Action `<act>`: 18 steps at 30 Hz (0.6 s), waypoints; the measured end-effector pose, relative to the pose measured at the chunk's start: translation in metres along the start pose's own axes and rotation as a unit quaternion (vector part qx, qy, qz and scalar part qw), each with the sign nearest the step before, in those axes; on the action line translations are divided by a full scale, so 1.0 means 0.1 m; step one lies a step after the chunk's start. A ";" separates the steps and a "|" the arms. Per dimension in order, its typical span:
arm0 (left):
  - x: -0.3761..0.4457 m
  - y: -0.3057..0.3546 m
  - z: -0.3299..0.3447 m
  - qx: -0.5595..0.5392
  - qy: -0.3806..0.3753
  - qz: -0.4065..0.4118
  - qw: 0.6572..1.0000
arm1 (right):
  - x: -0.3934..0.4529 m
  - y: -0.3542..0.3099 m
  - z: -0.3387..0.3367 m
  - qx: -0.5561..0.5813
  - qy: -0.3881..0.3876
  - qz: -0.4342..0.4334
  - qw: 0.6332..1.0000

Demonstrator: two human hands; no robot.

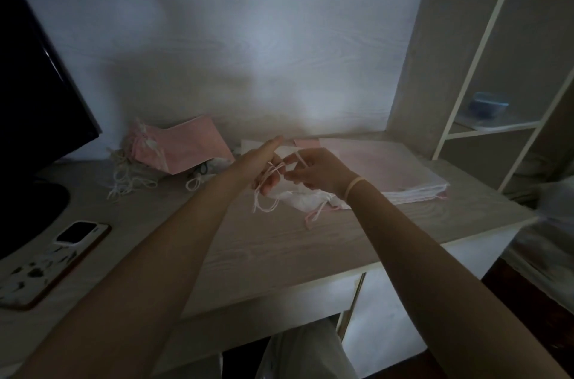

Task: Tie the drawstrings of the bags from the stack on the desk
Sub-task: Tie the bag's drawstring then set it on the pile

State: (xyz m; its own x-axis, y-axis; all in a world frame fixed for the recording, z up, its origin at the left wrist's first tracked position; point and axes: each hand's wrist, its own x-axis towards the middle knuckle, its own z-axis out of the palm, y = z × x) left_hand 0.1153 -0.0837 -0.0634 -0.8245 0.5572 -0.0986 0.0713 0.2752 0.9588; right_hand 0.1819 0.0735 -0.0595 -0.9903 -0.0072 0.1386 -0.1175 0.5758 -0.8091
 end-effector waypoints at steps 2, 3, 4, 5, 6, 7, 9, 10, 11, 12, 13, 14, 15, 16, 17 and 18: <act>0.03 -0.05 -0.04 -0.020 -0.016 0.000 1.000 | -0.02 0.05 0.00 0.019 -0.001 0.008 1.000; 0.04 -0.07 -0.04 -0.027 -0.018 -0.001 0.999 | -0.02 0.07 -0.01 0.031 0.001 0.010 0.999; 0.04 -0.08 -0.04 -0.033 -0.019 -0.005 0.999 | -0.02 0.09 -0.01 0.039 0.005 0.009 0.999; 0.03 -0.08 -0.03 -0.036 -0.021 -0.007 0.999 | -0.02 0.09 -0.01 0.043 0.011 0.008 0.999; 0.03 -0.10 -0.02 -0.042 -0.023 -0.010 0.999 | -0.01 0.09 -0.01 0.047 0.012 0.008 0.999; 0.04 -0.11 -0.01 -0.052 -0.025 -0.014 0.998 | 0.00 0.09 -0.01 0.058 0.007 0.008 0.998; 0.07 -0.13 -0.01 -0.082 -0.027 -0.019 0.996 | 0.02 0.08 0.01 0.075 -0.017 -0.004 0.997; 0.08 -0.14 -0.01 -0.100 -0.027 -0.020 0.994 | 0.03 0.08 0.02 0.067 -0.023 -0.014 0.997; 0.10 -0.14 -0.01 -0.119 -0.030 -0.019 0.992 | 0.04 0.08 0.03 0.050 -0.018 -0.025 0.998; 0.11 -0.14 -0.01 -0.134 -0.035 -0.018 0.990 | 0.06 0.09 0.04 0.024 -0.003 -0.037 0.999; 0.12 -0.14 -0.01 -0.144 -0.039 -0.018 0.989 | 0.09 0.10 0.04 -0.004 0.017 -0.049 0.999; 0.12 -0.14 -0.01 -0.150 -0.041 -0.018 0.988 | 0.12 0.13 0.04 -0.029 0.036 -0.060 0.997; 0.12 -0.14 -0.01 -0.154 -0.041 -0.018 0.987 | 0.15 0.15 0.04 -0.051 0.051 -0.069 0.995; 0.12 -0.15 -0.01 -0.158 -0.041 -0.019 0.986 | 0.17 0.17 0.04 -0.070 0.061 -0.071 0.993; 0.12 -0.16 -0.02 -0.159 -0.041 -0.021 0.986 | 0.18 0.19 0.03 -0.078 0.066 -0.067 0.992; 0.13 -0.18 -0.04 -0.156 -0.041 -0.022 0.987 | 0.19 0.19 0.02 -0.070 0.066 -0.055 0.994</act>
State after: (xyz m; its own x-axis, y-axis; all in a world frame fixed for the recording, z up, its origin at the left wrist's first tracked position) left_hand 0.1009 -0.0840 -0.0810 -0.7735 0.6155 -0.1512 -0.1502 0.0538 0.9872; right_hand 0.1610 0.0824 -0.0736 -0.9525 0.0250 0.3035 -0.2044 0.6861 -0.6982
